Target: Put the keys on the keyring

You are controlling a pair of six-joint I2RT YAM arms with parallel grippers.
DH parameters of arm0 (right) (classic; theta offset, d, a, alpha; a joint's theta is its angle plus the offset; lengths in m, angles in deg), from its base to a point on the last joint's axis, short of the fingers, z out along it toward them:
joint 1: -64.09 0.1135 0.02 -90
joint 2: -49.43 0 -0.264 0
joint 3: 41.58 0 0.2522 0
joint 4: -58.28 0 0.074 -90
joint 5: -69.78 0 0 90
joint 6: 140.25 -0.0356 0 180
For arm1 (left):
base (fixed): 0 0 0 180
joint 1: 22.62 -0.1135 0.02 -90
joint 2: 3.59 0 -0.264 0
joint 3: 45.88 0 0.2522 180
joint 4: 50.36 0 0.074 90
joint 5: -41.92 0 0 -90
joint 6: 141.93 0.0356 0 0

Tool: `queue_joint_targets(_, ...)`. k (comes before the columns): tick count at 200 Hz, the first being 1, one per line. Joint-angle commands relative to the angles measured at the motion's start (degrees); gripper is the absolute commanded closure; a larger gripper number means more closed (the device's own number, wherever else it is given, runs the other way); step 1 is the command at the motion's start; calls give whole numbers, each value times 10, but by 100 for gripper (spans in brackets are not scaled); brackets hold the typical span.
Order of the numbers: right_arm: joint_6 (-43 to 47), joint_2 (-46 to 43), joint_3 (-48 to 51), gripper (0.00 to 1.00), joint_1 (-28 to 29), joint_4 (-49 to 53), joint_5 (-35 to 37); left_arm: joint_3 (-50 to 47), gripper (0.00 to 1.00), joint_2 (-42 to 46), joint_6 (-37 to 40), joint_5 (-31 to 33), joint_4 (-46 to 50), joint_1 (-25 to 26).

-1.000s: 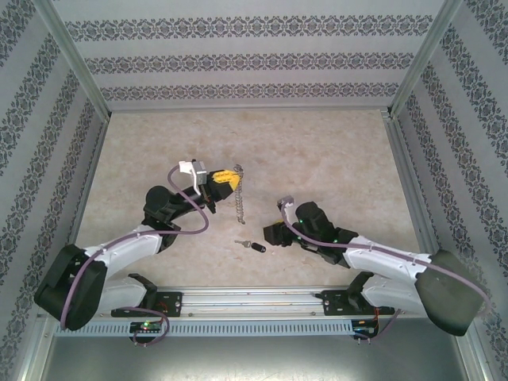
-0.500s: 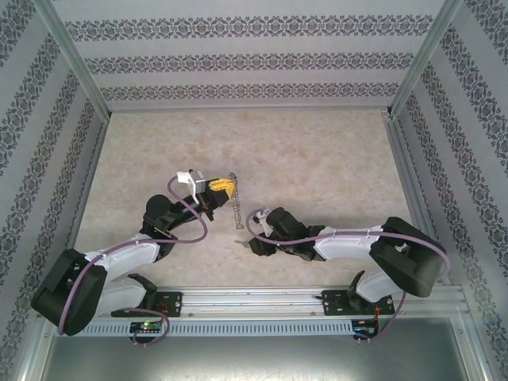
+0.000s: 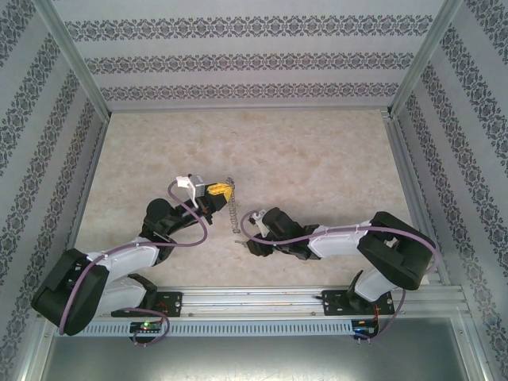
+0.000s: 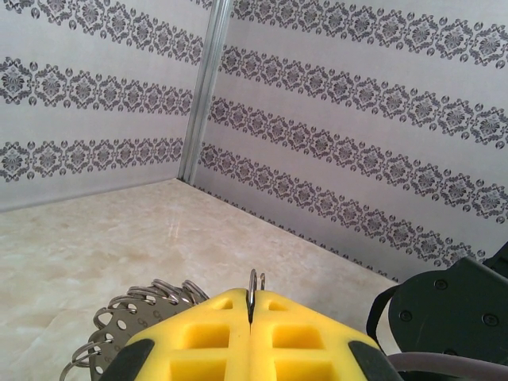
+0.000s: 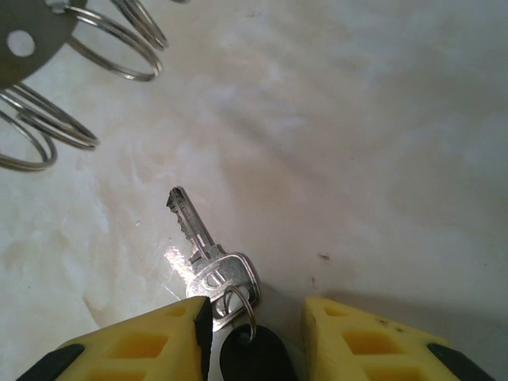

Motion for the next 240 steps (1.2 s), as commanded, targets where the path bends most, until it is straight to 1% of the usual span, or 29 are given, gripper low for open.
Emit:
queue_joint_targets(1, 5, 10, -12, 64, 7, -22, -14, -3, 100, -4, 5, -2, -53, -7)
queue_joint_targets(15, 4, 12, -13, 66, 7, -26, -18, -5, 100, -6, 3, -1, -57, -8)
queue_joint_targets(42, 3, 18, -16, 72, 7, -29, -22, -5, 100, -6, 0, -4, -58, -9)
queue_joint_targets(75, 3, 17, -11, 87, 7, -29, -21, -5, 100, -7, -1, -5, -58, -9)
queue_joint_targets(106, 1, -4, 1, 100, 6, -23, -16, -3, 100, -7, 0, -7, -56, -10)
queue_joint_targets(126, 2, -33, 13, 100, 3, -13, -8, -1, 100, -7, -2, -10, -55, -11)
queue_joint_targets(151, -2, -98, 34, 100, -7, 6, 14, 3, 100, -9, -2, -18, -53, -11)
queue_joint_targets(197, -4, -245, 57, 100, -50, 56, 51, 23, 100, -35, -1, -80, -58, -11)
queue_joint_targets(240, 2, -349, 58, 100, -81, 51, 64, 46, 100, -86, -25, -132, -81, -7)
